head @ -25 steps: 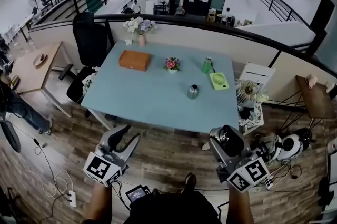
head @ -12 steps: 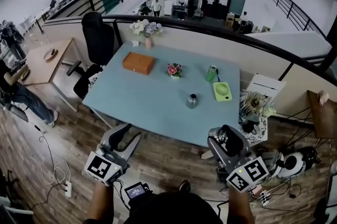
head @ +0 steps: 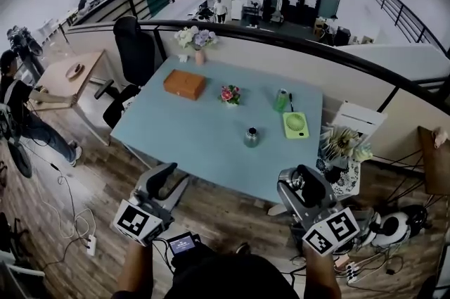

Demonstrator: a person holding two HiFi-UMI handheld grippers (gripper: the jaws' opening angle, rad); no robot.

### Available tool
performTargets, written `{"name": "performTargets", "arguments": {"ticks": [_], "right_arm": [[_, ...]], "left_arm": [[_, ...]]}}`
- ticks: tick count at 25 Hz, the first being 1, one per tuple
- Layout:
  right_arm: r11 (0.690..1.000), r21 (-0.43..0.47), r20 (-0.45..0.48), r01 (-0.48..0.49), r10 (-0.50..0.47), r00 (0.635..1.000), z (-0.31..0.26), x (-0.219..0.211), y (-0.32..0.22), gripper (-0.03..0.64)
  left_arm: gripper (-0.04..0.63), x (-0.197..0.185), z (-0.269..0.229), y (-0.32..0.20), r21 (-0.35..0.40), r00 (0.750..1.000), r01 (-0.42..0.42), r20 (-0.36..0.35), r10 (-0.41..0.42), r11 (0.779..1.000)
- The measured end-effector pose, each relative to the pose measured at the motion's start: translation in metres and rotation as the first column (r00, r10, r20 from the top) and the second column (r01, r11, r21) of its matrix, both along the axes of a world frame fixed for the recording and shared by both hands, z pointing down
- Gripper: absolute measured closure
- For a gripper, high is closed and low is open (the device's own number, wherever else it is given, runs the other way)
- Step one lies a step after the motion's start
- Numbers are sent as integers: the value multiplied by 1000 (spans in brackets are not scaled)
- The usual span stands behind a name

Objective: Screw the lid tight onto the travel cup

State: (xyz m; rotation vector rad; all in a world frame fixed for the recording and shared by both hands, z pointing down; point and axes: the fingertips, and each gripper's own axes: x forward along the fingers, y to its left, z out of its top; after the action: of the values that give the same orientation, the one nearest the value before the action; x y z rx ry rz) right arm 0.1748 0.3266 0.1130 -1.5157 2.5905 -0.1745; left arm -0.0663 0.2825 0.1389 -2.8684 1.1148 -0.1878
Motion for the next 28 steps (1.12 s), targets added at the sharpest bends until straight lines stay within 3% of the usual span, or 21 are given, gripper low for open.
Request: {"name": "performTargets", "arguments": {"ticks": [12,19,24,28], "right_arm": [[998,-34,24,-47,48,999,18,13,-20,356],[988,-58,6,-145,146,989,23,-1,-53,354],[975,-71,-9,-210,210,978,22,-16,-80,355],[965,-75,-21,-253,252,968,23,-29,-99,356]], "left_arm": [[390,16,9,-31,-22,999,-49,12,50,999],[390,12,18,-93,-39,989,-147,-16,146,988],[390,2,16,-142,33,975,-217,-36,218,976],[390,-1,21,-172,25,962,-269,-47,270,963]]}}
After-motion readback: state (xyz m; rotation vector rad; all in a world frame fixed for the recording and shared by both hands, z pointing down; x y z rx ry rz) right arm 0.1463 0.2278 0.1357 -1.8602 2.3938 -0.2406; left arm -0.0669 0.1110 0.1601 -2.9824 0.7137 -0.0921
